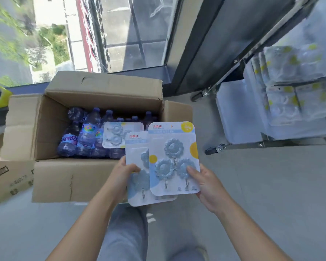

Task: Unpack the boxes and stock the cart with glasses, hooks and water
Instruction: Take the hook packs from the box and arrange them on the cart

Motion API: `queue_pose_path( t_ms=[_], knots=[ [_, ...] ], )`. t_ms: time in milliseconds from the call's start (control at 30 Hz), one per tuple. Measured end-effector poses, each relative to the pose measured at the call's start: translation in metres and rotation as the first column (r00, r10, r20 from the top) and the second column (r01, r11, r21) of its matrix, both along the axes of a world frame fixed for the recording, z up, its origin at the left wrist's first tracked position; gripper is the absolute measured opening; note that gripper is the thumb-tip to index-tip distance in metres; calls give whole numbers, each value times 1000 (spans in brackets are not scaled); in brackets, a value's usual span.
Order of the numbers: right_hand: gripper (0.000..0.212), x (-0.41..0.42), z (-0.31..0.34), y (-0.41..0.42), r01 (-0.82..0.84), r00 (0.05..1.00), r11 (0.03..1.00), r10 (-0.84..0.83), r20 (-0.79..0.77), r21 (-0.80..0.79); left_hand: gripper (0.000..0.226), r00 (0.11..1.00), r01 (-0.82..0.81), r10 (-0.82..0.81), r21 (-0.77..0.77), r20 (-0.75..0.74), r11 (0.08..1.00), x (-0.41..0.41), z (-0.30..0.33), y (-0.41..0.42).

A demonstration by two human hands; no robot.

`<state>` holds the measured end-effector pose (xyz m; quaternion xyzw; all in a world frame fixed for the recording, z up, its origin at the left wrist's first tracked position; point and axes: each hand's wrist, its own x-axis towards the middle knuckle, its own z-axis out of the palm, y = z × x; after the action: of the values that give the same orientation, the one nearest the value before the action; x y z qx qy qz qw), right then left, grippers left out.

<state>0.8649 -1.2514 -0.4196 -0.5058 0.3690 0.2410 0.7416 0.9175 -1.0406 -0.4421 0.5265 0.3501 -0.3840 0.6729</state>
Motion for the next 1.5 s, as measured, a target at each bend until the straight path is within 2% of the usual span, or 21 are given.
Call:
queue_pose_path(
  t_ms=[167,400,500,567,700,800,1067,1267,1500],
  knots=[
    [22,-103,26,-93,130,990,991,-131,58,22,26,996,58,-53,-73,73,996,-80,32,-101],
    [22,-253,76,-237,373,926,928,-371,77,-11,12,988,150,-142,-134,68,980,-207,65,-266],
    [22,-290,94,-286,443,894,897,-441,87,-5,17,984,171,-163,-135,69,976,-237,78,-324],
    [22,-306,101,-315,490,868,872,-489,86,11,28,977,209,-200,-151,69,966,-246,87,-358],
    [22,-318,104,-374,545,835,838,-545,74,29,48,893,444,-432,-95,124,891,-248,94,-417],
    [23,-318,99,-420,589,805,807,-590,58,45,42,858,506,-497,-46,133,861,-238,90,-466],
    [23,-297,92,-569,641,765,765,-643,24,69,31,936,323,-314,-33,160,946,-215,85,-612],
    [16,-260,71,-691,509,859,859,-511,31,49,26,973,72,-64,-25,220,997,-193,69,-709],
    [12,-188,25,-793,300,953,954,-299,42,-22,26,963,-154,155,-25,222,988,-175,28,-794]
  ],
)
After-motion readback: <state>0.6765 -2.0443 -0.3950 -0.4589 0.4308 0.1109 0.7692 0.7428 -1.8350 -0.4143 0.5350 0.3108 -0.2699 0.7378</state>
